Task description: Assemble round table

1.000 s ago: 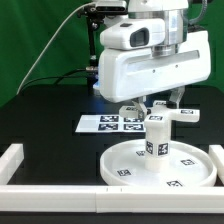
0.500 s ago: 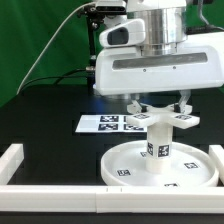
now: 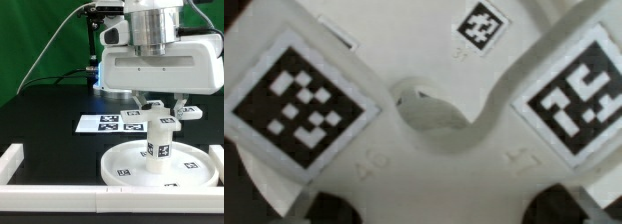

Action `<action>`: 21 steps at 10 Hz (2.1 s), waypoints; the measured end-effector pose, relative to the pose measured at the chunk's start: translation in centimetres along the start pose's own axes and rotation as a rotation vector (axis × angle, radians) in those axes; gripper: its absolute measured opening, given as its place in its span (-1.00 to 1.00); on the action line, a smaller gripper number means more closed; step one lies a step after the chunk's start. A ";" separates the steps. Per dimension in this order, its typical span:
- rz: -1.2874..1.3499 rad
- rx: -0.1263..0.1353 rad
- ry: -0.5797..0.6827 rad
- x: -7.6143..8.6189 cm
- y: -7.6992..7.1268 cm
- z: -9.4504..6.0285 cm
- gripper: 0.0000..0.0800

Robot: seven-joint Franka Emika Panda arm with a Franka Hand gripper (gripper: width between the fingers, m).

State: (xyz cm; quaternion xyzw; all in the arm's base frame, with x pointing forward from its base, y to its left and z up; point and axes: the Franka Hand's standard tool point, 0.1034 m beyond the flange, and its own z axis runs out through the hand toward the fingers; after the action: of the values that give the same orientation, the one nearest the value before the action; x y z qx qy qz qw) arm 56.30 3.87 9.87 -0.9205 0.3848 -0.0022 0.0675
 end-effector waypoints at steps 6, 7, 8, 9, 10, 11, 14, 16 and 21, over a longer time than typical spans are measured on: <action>0.372 0.010 0.002 0.0 0.0 0.0 0.11; 0.386 0.011 0.001 0.1 0.0 0.0 0.11; 0.372 0.011 0.000 0.1 0.0 0.0 0.11; 0.371 0.014 -0.002 0.0 0.0 0.0 0.45; 0.348 0.000 -0.023 -0.3 0.0 -0.8 0.45; 0.327 -0.009 -0.045 -0.5 -0.5 -2.3 0.59; 0.043 0.009 -0.044 -0.1 -0.7 -3.6 0.62; -0.257 -0.018 -0.095 -0.8 -0.6 -2.9 0.62; -0.598 -0.002 -0.046 -0.9 -0.5 -3.1 0.62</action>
Offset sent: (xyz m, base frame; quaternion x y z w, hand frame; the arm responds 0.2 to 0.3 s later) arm -0.0016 0.0095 -0.0027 -0.0071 0.0053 0.2128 0.9771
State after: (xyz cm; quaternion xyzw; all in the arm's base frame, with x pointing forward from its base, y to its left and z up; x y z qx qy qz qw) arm 55.83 4.52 13.10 -0.9929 0.0950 -0.0009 0.0718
